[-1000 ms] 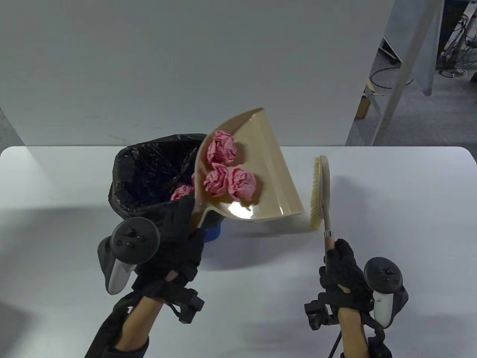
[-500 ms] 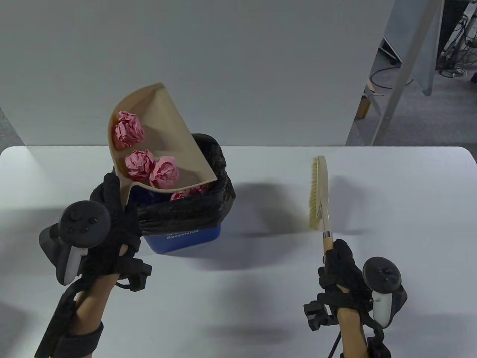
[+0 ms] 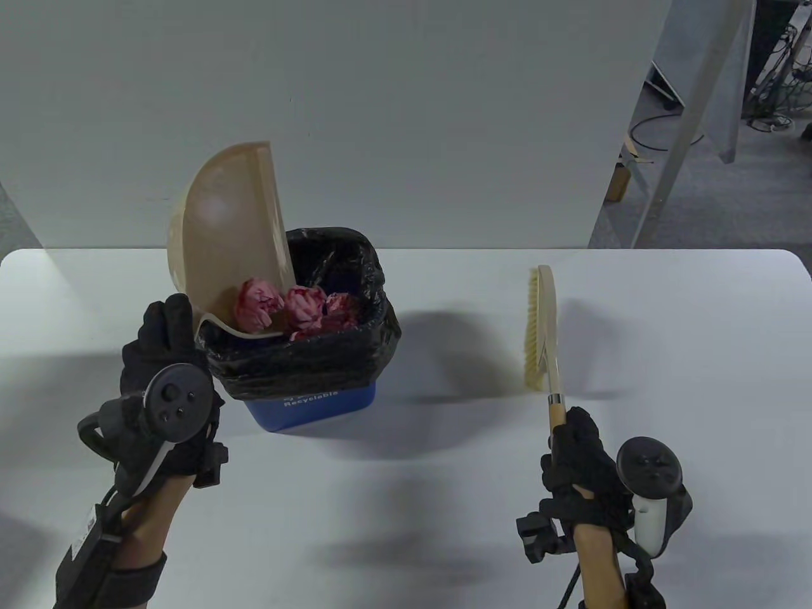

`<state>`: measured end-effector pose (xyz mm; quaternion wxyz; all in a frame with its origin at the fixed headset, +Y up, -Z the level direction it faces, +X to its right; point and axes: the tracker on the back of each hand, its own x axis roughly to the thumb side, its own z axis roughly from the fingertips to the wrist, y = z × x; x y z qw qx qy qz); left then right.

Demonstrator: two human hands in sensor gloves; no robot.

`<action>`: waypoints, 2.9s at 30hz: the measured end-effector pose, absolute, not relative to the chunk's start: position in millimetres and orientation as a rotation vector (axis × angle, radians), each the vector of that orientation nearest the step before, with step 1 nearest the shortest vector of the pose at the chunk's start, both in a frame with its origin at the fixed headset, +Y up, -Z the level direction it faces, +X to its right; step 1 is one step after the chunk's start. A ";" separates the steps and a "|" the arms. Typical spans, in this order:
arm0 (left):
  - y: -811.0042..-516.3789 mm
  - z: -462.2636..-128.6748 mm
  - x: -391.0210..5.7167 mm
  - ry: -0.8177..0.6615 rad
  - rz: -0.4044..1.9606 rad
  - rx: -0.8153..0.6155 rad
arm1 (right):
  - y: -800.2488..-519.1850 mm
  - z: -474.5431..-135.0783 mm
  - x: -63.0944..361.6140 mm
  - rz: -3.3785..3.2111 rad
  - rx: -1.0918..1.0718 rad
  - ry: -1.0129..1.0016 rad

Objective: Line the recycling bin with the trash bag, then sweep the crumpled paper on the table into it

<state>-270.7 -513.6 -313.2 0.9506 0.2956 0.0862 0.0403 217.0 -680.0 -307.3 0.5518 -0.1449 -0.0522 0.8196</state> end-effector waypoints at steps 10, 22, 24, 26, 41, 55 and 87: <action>-505.3 -297.6 -268.7 0.183 0.113 0.746 | -680.3 -307.4 216.7 1.940 -0.341 -0.122; -500.3 -289.8 -260.1 0.213 0.287 0.796 | -680.3 -307.9 216.1 1.937 -0.337 -0.119; -499.5 -288.5 -256.6 0.188 0.338 0.790 | -680.2 -308.1 215.9 1.936 -0.336 -0.121; -500.0 -288.3 -251.9 0.146 0.433 0.762 | -680.3 -308.2 215.9 1.933 -0.336 -0.126; -544.4 -308.7 -121.3 -0.300 0.877 0.339 | -671.4 -300.5 226.5 1.861 -0.334 -0.276; -644.2 -380.5 -31.2 -0.200 0.756 0.006 | -667.1 -293.5 233.3 1.889 -0.396 -0.379; -732.1 -413.4 -16.1 -0.194 0.824 -0.467 | -668.0 -296.3 219.7 1.959 -0.344 -0.344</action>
